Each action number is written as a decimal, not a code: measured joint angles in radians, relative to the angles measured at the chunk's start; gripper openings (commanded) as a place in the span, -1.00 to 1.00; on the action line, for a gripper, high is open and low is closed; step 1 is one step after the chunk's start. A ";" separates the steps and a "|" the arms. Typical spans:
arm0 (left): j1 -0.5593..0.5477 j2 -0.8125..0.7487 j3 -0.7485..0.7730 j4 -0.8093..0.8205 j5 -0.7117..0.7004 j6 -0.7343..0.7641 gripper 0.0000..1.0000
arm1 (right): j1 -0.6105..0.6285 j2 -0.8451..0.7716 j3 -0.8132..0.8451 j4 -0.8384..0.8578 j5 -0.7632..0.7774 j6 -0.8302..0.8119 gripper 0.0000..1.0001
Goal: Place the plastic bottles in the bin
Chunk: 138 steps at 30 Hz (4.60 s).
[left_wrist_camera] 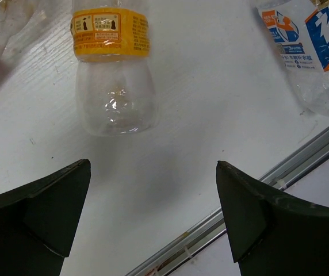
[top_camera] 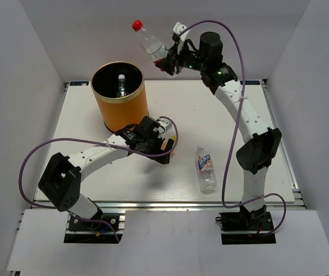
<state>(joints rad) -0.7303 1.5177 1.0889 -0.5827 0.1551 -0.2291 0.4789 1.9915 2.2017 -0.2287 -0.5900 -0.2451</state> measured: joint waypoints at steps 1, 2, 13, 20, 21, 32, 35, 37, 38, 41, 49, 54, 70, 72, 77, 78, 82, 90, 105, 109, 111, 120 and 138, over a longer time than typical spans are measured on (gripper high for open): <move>-0.006 0.000 -0.004 0.005 -0.008 -0.005 0.99 | 0.014 0.011 -0.001 0.064 -0.021 0.031 -1.00; -0.011 0.000 -0.010 0.011 -0.015 -0.010 0.99 | 0.025 0.029 0.001 0.126 -0.039 0.055 -1.00; -0.059 -0.038 -0.023 -0.016 -0.119 -0.088 0.99 | 0.155 0.411 0.142 0.624 -0.072 0.384 -0.26; -0.073 -0.050 -0.036 -0.048 -0.179 -0.128 0.99 | 0.219 0.458 0.153 0.713 -0.026 0.420 0.81; -0.074 -0.049 -0.037 -0.047 -0.183 -0.132 0.99 | 0.225 0.458 0.156 0.729 -0.023 0.419 0.81; -0.094 0.157 0.018 -0.012 -0.251 -0.116 0.99 | 0.133 0.224 0.025 0.573 0.054 0.307 0.40; -0.095 0.211 0.045 0.003 -0.277 -0.105 0.99 | 0.041 0.051 -0.110 0.483 0.067 0.285 0.41; -0.095 0.235 0.068 0.015 -0.297 -0.097 0.99 | -0.034 -0.056 -0.211 0.421 0.066 0.261 0.71; -0.095 0.246 0.085 0.017 -0.306 -0.092 0.99 | -0.076 -0.101 -0.248 0.384 0.066 0.246 0.81; -0.095 0.278 0.127 0.040 -0.325 -0.069 0.99 | -0.184 -0.220 -0.401 0.290 0.067 0.181 0.81; -0.091 0.390 0.164 0.078 -0.320 -0.017 0.24 | -0.271 -0.365 -0.663 -0.073 0.019 0.028 -0.16; -0.092 0.382 0.211 0.057 -0.327 0.002 -0.44 | -0.333 -0.422 -0.666 -0.281 -0.009 -0.046 -0.11; 0.106 0.214 0.927 -0.043 -0.803 -0.009 -0.25 | -0.272 -0.327 -0.661 -0.980 -0.035 -0.292 0.81; 0.183 0.243 0.980 -0.066 -0.832 -0.027 -0.22 | -0.251 -0.307 -0.677 -0.986 -0.014 -0.272 0.81; 0.354 0.423 1.188 -0.160 -0.823 -0.074 0.07 | -0.198 -0.304 -0.740 -1.004 0.024 -0.223 0.81; 0.384 0.465 1.223 -0.175 -0.815 -0.081 0.23 | -0.191 -0.303 -0.742 -1.007 0.033 -0.212 0.81; 0.463 0.571 1.242 -0.209 -0.758 -0.084 0.99 | -0.172 -0.302 -0.743 -1.007 0.065 -0.187 0.81; 0.473 0.597 1.228 -0.223 -0.635 -0.051 0.99 | -0.152 -0.301 -0.829 -0.996 0.151 -0.138 0.81; 0.301 -0.084 0.505 -0.066 -0.145 0.083 0.99 | -0.058 -0.152 -0.872 -0.826 0.280 0.067 0.81; 0.264 -0.179 0.315 -0.099 -0.109 0.086 0.99 | -0.036 -0.127 -0.896 -0.759 0.354 0.148 0.81; 0.248 -0.185 0.263 -0.124 -0.105 0.090 0.99 | -0.029 -0.124 -0.919 -0.732 0.394 0.174 0.81; 0.169 -0.187 0.188 -0.178 -0.098 0.117 0.99 | -0.029 -0.113 -0.937 -0.718 0.386 0.144 -1.00; 0.049 -0.151 -0.019 -0.176 -0.138 0.093 0.99 | -0.044 -0.072 -0.126 -0.147 0.193 -0.022 -1.00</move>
<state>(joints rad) -0.6811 1.3670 1.0698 -0.7589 0.0174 -0.1360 0.4347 1.9198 2.0754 -0.3756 -0.3965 -0.2668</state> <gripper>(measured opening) 0.995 0.748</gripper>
